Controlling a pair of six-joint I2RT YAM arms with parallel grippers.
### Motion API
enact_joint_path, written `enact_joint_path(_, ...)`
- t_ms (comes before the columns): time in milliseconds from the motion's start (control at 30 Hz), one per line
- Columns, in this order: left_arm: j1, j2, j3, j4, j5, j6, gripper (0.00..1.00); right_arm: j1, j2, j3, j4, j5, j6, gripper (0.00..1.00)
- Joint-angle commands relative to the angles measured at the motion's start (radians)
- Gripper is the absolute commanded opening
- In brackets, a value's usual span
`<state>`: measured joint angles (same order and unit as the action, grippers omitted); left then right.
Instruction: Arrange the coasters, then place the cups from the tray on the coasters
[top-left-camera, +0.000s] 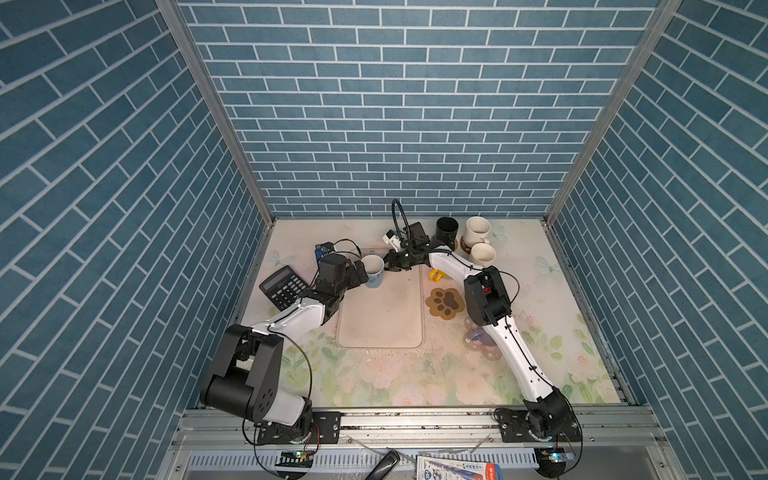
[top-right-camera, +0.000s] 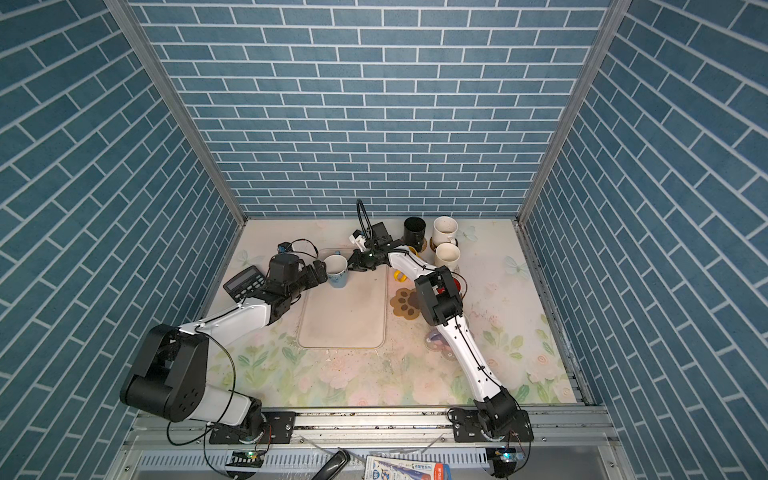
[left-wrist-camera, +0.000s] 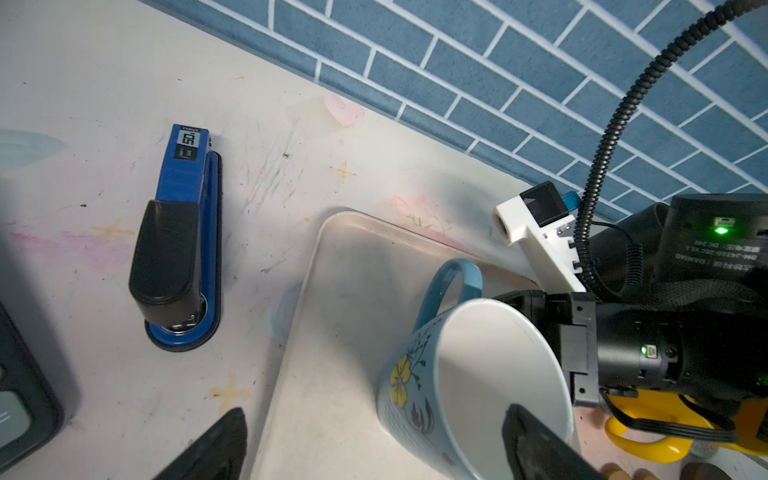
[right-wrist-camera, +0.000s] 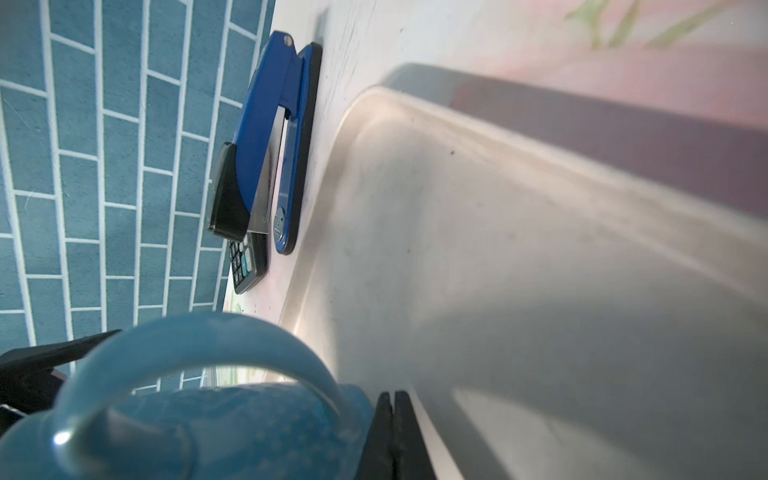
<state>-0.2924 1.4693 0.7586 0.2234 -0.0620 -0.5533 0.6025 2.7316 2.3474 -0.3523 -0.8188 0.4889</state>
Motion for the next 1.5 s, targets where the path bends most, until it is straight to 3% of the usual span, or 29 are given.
enact_joint_path(0, 0.006, 0.014, -0.004, 0.017, 0.004, 0.001, 0.97, -0.017, -0.051, 0.009, -0.041, 0.001, -0.053, 0.04)
enact_joint_path(433, 0.008, 0.044, 0.016, 0.022, 0.023, 0.009, 0.97, -0.037, -0.065, 0.098, -0.15, 0.025, -0.116, 0.04)
enact_joint_path(567, 0.043, 0.047, 0.062, 0.007, 0.073, 0.006, 0.96, -0.038, -0.081, 0.098, -0.175, 0.055, -0.134, 0.07)
enact_joint_path(667, 0.073, 0.068, 0.178, -0.095, 0.136, 0.015, 0.93, -0.041, -0.096, 0.098, -0.184, 0.078, -0.138, 0.1)
enact_joint_path(767, 0.076, 0.111, 0.312, -0.242, 0.146, 0.046, 0.83, -0.041, -0.116, 0.098, -0.189, 0.099, -0.141, 0.11)
enact_joint_path(1167, 0.09, 0.351, 0.73, -0.672, 0.149, 0.092, 0.23, -0.048, -0.202, 0.129, -0.238, 0.101, -0.18, 0.16)
enact_joint_path(1333, 0.09, 0.464, 0.877, -0.804, 0.162, 0.103, 0.1, -0.053, -0.31, 0.023, -0.225, 0.128, -0.197, 0.16)
enact_joint_path(1467, 0.09, 0.532, 0.953, -0.861, 0.172, 0.101, 0.07, -0.063, -0.426, -0.101, -0.222, 0.196, -0.21, 0.16)
